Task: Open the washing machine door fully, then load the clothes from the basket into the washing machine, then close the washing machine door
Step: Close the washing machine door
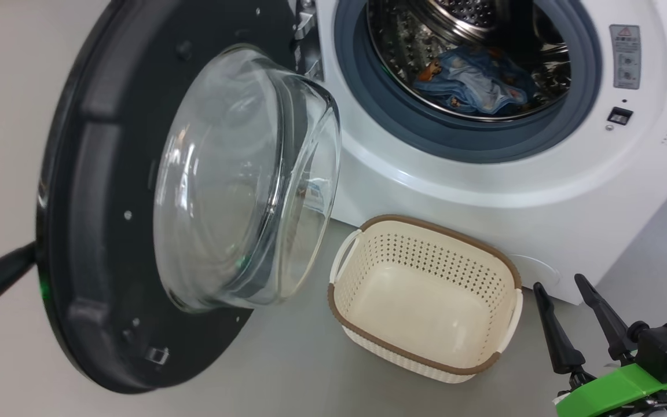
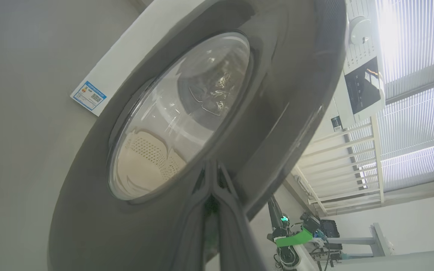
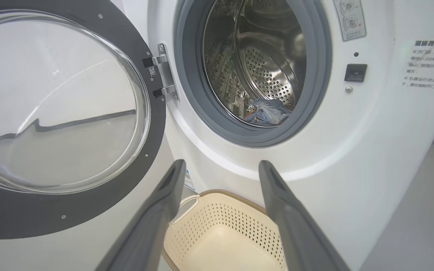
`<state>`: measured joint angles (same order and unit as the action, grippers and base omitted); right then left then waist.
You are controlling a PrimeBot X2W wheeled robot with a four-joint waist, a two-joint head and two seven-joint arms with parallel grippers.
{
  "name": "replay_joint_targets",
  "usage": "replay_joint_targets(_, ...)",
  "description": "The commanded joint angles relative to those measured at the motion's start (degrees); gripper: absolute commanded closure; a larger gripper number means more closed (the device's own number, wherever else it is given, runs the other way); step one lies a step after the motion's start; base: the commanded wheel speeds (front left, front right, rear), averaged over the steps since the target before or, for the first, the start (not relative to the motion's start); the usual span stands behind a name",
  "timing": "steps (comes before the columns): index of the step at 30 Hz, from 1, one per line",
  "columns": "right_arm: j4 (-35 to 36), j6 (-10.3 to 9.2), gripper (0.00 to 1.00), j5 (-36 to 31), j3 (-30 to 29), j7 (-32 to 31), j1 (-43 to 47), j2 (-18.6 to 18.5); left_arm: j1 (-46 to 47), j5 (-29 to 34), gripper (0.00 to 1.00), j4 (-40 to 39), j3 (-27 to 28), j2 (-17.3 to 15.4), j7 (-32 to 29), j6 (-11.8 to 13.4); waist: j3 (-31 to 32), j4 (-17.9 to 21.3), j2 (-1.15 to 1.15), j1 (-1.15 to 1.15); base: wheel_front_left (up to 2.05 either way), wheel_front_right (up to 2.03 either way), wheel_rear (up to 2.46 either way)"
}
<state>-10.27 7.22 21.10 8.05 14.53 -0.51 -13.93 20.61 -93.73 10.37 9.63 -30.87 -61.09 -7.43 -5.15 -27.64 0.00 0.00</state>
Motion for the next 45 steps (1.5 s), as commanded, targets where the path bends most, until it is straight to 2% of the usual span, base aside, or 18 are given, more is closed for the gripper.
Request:
replay_joint_targets(1, 1.3, 0.26, 0.0, -0.2, 0.5, 0.5, -0.2, -0.4, 0.7, -0.8, 1.0, -3.3, 1.7, -1.9, -1.4, -0.1, 0.6, 1.1, 0.0, 0.0, 0.0, 0.0, 0.0)
replay_joint_targets(12, 1.9, 0.26, 0.0, -0.5, -1.1, 0.5, 0.4, 0.7, 0.3, -0.6, 1.0, -10.0, 0.3, 1.7, -5.9, -0.1, 1.1, 5.4, 0.0, 0.0, 0.0, 0.0, 0.0)
replay_joint_targets(21, 2.6, 0.26, 0.0, -0.7, -1.5, 0.5, 0.7, 1.8, -0.3, 0.8, 1.0, -13.1, -0.7, 4.0, -7.9, -0.1, 1.9, 11.6, 0.0, 0.0, 0.0, 0.0, 0.0)
replay_joint_targets(30, 3.3, 0.26, 0.0, -0.8, -2.6, 0.5, 1.4, 2.7, -0.1, 2.8, 1.0, -14.1, -0.5, 6.0, -6.7, -0.1, 2.0, 19.6, 0.0, 0.0, 0.0, 0.0, 0.0)
replay_joint_targets(45, 3.9, 0.26, 0.0, -1.2, -2.8, 0.5, 0.2, 4.6, 3.6, 6.1, 1.0, -12.6, -0.4, 6.0, -2.8, -0.1, -0.7, 30.4, 0.0, 0.0, 0.0, 0.0, 0.0)
